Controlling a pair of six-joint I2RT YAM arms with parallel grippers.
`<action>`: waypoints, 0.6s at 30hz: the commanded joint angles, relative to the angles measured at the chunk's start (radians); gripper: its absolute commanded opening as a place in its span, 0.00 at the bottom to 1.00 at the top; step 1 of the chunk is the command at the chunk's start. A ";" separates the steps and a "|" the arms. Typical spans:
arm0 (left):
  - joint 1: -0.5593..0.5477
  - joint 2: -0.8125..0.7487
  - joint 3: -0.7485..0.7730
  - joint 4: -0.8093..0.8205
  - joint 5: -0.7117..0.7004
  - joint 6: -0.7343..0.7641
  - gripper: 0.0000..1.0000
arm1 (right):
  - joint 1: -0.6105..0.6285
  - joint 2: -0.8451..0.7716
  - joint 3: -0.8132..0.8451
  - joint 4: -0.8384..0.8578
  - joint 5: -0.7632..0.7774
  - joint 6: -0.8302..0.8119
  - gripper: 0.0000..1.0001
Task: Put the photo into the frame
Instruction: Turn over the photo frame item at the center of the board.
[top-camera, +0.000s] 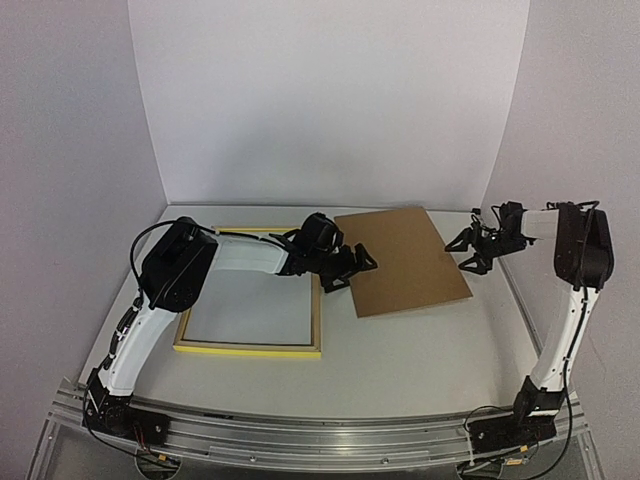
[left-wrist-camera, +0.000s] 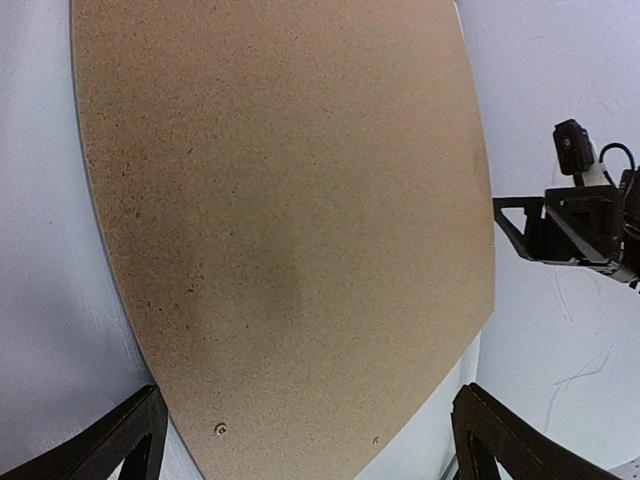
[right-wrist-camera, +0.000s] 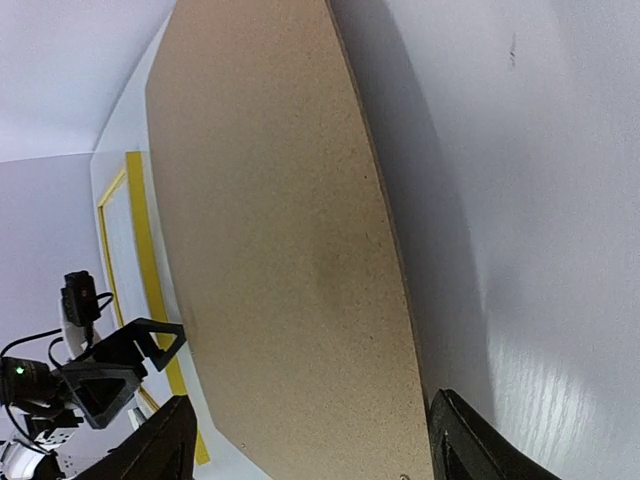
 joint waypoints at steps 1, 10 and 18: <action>-0.023 0.067 -0.036 -0.060 0.017 -0.013 1.00 | 0.040 -0.185 -0.009 -0.021 -0.265 0.100 0.76; -0.023 0.048 -0.063 -0.025 0.026 -0.010 1.00 | 0.102 -0.278 -0.077 0.046 -0.344 0.197 0.70; -0.023 0.029 -0.101 0.008 0.020 -0.022 0.99 | 0.195 -0.342 -0.075 0.033 -0.117 0.260 0.45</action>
